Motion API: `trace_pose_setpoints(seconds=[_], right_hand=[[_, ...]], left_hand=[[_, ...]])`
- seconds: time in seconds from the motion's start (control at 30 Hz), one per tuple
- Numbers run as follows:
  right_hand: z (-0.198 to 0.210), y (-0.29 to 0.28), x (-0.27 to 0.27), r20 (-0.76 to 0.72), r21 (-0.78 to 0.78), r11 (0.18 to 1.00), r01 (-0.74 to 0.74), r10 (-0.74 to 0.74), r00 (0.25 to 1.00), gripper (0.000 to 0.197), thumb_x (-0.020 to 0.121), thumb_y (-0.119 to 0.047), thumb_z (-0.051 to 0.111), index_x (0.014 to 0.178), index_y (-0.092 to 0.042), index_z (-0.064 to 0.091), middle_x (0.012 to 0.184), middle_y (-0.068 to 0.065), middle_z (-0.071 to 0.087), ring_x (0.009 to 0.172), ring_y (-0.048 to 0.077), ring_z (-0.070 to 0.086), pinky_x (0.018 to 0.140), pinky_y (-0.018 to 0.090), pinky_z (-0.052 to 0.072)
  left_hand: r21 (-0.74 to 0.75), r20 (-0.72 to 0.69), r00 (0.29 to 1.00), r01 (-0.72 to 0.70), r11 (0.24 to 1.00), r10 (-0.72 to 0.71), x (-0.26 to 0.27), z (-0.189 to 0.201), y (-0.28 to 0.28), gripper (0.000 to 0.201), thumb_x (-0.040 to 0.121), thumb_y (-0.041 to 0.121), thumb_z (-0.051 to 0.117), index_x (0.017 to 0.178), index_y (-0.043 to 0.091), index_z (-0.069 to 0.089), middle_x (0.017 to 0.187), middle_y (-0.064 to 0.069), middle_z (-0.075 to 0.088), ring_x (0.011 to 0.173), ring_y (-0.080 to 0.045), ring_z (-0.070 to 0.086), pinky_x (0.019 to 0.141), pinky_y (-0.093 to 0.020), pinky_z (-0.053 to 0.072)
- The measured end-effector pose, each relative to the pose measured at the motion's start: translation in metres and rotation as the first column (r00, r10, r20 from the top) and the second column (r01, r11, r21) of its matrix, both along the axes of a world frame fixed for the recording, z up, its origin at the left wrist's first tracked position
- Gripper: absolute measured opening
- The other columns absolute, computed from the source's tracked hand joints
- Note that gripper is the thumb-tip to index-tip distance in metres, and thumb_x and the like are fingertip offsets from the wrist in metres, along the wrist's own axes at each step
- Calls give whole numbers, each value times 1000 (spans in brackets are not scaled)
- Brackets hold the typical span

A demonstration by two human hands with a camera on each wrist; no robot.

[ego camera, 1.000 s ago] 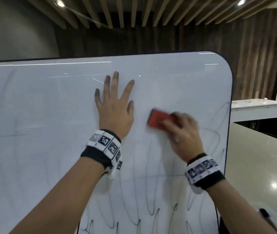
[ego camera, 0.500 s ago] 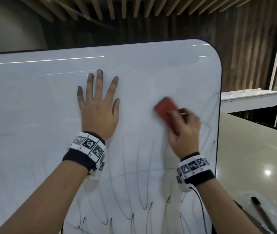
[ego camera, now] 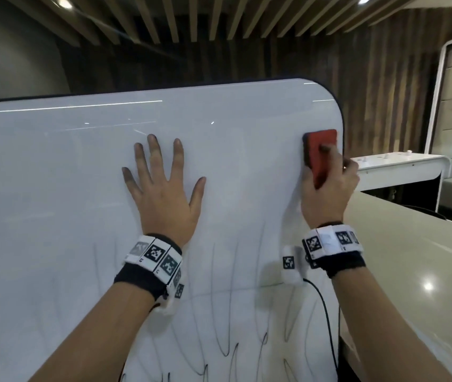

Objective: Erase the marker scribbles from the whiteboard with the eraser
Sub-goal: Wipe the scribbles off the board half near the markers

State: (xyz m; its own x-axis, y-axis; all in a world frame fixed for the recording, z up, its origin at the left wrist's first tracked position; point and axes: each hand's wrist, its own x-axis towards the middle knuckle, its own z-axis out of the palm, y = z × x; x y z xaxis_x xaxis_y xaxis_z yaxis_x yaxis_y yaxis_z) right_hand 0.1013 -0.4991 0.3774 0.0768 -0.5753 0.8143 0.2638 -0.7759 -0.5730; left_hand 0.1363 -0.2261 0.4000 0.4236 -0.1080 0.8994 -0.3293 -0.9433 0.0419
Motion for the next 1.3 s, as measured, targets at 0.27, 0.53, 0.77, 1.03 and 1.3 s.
trace_pose_setpoints(seconds=[0.27, 0.53, 0.77, 1.03, 1.3], right_hand=[[-71, -27, -7, -18, 329, 944, -26, 34, 999, 64, 82, -33, 57, 144, -16, 48, 128, 28, 46, 116, 47, 45, 106, 47, 33], [-16, 49, 5, -111, -231, 970, -70, 45, 993, 47, 92, -27, 65, 137, -20, 56, 131, 16, 47, 109, 34, 47, 92, 40, 37], [-115, -15, -11, -31, 460, 887, -37, 57, 998, 63, 83, -33, 60, 145, -20, 48, 131, 24, 46, 120, 44, 45, 103, 44, 35], [-73, 68, 3, -142, -195, 976, -97, 70, 987, 45, 91, -24, 67, 134, -23, 57, 134, 15, 48, 113, 33, 46, 97, 42, 38], [-172, -2, -18, -44, 504, 863, -25, 55, 998, 54, 86, -24, 66, 138, -20, 54, 130, 18, 48, 116, 40, 48, 102, 35, 33]], left_hand=[[21, 8, 1000, -18, 1000, 18, 4, -3, 2, 72, 101, 63, 27, 162, 29, 8, 169, -13, 0, 156, -38, 2, 121, -65, 12], [-14, 8, 1000, 6, 1000, -6, 1, -9, -3, 70, 102, 59, 33, 162, 29, 10, 169, -13, 0, 156, -38, 1, 122, -64, 10], [122, 1, 1000, -30, 992, 30, 0, -30, 10, 68, 104, 59, 31, 162, 31, 9, 170, -12, 0, 156, -38, 1, 121, -64, 13], [103, -10, 1000, 8, 995, -7, -4, -34, 10, 68, 104, 56, 37, 161, 30, 12, 169, -13, 1, 156, -38, 1, 122, -64, 12], [142, -69, 998, 12, 990, -2, -9, -43, 12, 71, 103, 57, 38, 162, 28, 10, 169, -14, -2, 156, -40, -1, 122, -64, 11]])
